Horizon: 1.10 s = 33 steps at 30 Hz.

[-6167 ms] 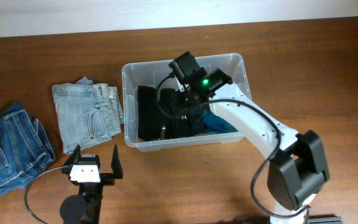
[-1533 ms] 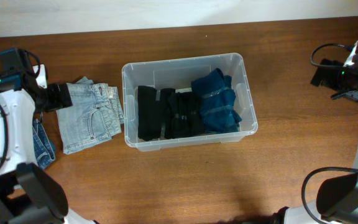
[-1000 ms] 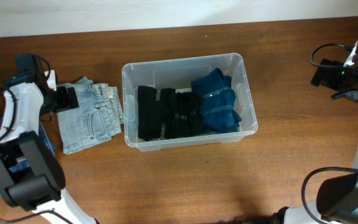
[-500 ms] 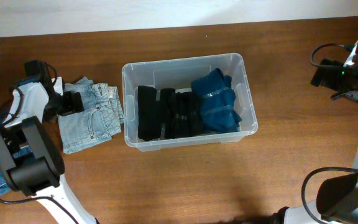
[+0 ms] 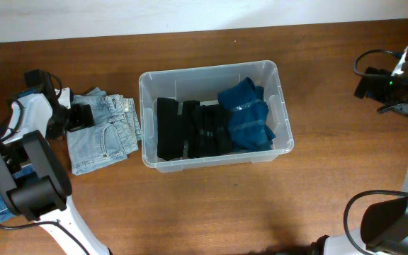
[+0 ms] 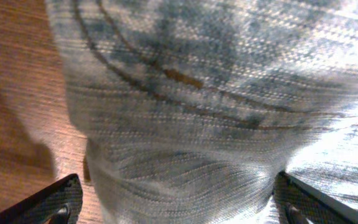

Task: Pack container
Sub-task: 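Grasp the light-blue jeans with the left gripper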

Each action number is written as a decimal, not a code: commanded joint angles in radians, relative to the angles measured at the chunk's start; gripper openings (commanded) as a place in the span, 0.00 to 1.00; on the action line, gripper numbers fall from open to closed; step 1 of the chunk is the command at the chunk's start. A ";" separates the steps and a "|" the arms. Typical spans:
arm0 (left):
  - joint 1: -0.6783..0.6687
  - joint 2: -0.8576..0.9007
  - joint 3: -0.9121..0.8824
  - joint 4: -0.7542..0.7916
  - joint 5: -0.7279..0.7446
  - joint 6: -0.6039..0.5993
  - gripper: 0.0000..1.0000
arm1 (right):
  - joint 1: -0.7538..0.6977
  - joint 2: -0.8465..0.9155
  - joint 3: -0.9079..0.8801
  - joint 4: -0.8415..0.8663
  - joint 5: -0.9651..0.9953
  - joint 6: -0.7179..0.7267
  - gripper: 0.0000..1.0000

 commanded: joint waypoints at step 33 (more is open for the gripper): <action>-0.019 0.101 -0.129 0.057 0.200 0.046 0.22 | -0.003 0.000 0.010 0.000 0.005 0.007 0.98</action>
